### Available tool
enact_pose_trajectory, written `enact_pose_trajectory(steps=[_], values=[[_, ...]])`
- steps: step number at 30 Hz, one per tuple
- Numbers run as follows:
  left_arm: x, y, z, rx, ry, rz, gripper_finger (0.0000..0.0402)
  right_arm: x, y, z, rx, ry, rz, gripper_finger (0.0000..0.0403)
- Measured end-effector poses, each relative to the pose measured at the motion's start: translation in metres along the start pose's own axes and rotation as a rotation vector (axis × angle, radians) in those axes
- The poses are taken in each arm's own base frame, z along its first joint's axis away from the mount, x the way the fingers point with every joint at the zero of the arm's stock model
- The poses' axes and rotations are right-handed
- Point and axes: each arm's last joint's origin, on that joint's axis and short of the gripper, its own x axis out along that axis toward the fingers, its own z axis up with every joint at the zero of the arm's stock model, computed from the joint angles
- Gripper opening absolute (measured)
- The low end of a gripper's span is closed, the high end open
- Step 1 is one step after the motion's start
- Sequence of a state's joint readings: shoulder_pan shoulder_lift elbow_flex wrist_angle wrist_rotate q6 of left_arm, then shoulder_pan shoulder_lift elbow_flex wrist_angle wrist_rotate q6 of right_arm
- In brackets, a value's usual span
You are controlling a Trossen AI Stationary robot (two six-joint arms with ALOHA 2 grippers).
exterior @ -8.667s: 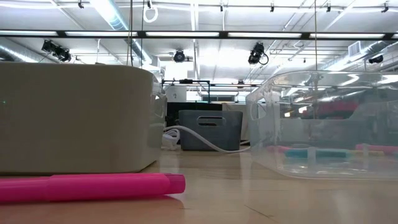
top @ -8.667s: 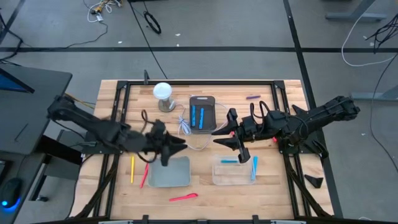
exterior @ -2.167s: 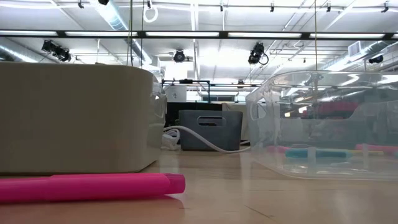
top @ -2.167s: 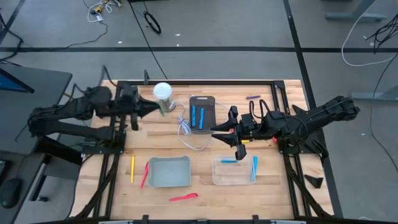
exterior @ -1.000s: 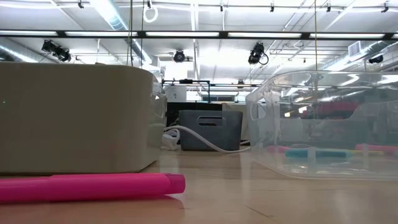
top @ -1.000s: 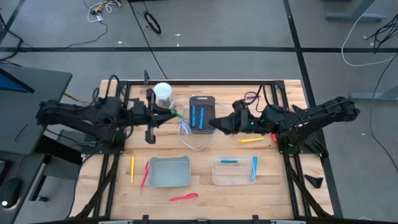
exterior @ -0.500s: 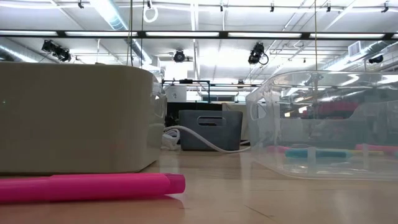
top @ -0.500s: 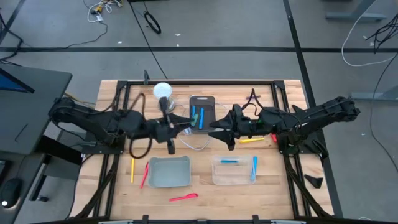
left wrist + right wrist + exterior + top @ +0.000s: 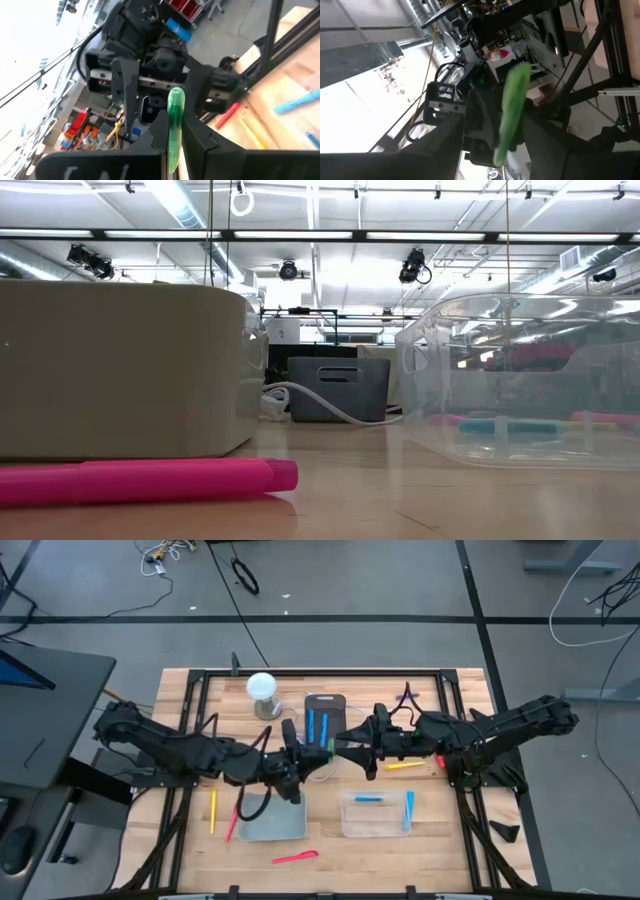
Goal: Pick & Place Markers
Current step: Put the green pen into the transparent bin
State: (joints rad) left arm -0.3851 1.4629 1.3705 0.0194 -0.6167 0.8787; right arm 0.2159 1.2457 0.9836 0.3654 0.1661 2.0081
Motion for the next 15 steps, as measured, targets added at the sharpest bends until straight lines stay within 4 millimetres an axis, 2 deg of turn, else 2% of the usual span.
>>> enact_pose_trajectory(steps=[8,15], values=[[0.003,-0.002,0.001,-0.005,-0.005,0.005,0.0029,0.000,-0.003,-0.001,0.014,-0.006,-0.023,0.0205],[0.003,-0.003,0.001,0.003,-0.018,-0.008,0.0029,0.011,-0.014,0.002,0.078,-0.014,-0.029,0.0205]])
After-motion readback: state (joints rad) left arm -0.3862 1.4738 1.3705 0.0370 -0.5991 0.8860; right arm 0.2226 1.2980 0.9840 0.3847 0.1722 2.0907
